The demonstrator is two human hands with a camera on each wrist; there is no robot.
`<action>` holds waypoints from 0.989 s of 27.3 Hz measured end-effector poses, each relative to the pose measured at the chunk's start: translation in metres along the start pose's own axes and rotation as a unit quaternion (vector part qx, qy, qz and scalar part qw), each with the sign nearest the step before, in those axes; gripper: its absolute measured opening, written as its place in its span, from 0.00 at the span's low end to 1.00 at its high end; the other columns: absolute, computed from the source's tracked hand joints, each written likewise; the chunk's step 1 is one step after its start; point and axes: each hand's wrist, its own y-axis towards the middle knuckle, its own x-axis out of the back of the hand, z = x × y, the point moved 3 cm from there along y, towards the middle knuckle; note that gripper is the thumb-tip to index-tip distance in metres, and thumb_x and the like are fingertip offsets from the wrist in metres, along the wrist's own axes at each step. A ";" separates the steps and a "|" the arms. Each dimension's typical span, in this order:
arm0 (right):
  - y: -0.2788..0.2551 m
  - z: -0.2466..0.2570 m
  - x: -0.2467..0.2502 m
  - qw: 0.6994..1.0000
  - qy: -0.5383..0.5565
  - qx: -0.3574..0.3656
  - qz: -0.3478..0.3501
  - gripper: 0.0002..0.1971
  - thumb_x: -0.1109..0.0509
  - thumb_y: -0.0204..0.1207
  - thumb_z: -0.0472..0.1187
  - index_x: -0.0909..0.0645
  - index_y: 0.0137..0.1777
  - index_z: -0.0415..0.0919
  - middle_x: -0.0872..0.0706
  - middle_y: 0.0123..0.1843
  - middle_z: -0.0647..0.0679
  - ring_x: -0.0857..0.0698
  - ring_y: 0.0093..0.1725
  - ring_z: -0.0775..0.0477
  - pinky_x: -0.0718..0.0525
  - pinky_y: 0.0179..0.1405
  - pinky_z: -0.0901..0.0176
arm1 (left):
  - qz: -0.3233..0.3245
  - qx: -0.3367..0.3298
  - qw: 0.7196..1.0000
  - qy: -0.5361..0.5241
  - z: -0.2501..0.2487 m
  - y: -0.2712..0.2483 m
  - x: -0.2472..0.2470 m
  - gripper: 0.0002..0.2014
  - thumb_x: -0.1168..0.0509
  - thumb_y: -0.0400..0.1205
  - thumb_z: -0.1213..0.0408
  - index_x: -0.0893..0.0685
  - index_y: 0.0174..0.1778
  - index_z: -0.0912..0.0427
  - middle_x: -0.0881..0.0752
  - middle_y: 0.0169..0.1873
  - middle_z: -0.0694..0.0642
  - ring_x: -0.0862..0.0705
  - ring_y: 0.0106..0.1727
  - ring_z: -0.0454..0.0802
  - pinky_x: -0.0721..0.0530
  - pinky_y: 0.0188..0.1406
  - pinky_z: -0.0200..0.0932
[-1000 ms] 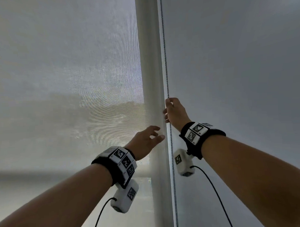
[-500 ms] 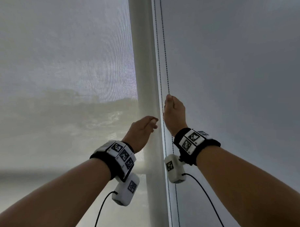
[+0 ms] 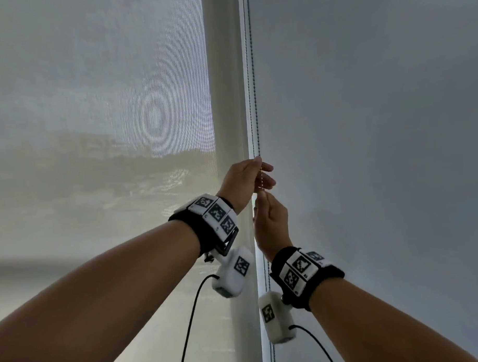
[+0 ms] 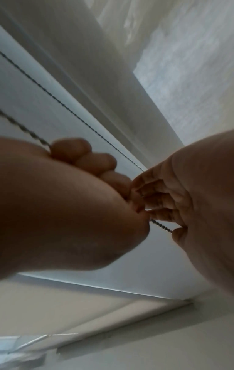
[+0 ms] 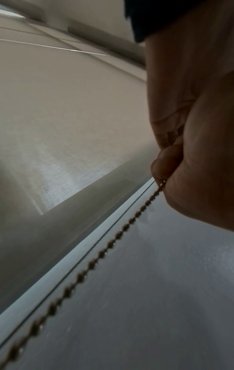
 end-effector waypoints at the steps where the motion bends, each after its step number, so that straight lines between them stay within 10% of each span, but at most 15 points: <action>1: -0.009 -0.005 0.002 1.000 -0.004 -0.011 -0.002 0.22 0.46 0.87 0.43 0.32 0.29 0.55 0.28 0.22 0.59 0.31 0.25 0.57 0.30 0.31 0.53 | 0.004 0.008 1.000 -0.024 -0.001 -0.001 -0.004 0.22 0.51 0.86 0.56 0.16 0.50 0.66 0.11 0.39 0.67 0.12 0.42 0.59 0.15 0.49 0.51; 13: -0.069 -0.037 0.028 0.987 0.090 -0.114 0.064 0.10 0.38 0.61 0.37 0.38 0.29 0.48 0.37 0.22 0.61 0.41 0.31 0.54 0.42 0.33 0.52 | -0.071 0.073 0.971 -0.216 0.006 -0.014 -0.035 0.16 0.51 0.78 0.72 0.28 0.26 0.55 0.36 0.16 0.48 0.43 0.16 0.44 0.46 0.16 0.33; 27: -0.004 0.000 0.047 0.999 0.024 -0.020 0.028 0.16 0.47 0.77 0.35 0.16 0.48 0.35 0.13 0.39 0.36 0.14 0.39 0.38 0.14 0.45 0.43 | -0.081 0.114 0.969 -0.204 0.044 -0.042 -0.038 0.16 0.49 0.79 0.72 0.28 0.26 0.55 0.35 0.17 0.49 0.40 0.15 0.43 0.44 0.15 0.32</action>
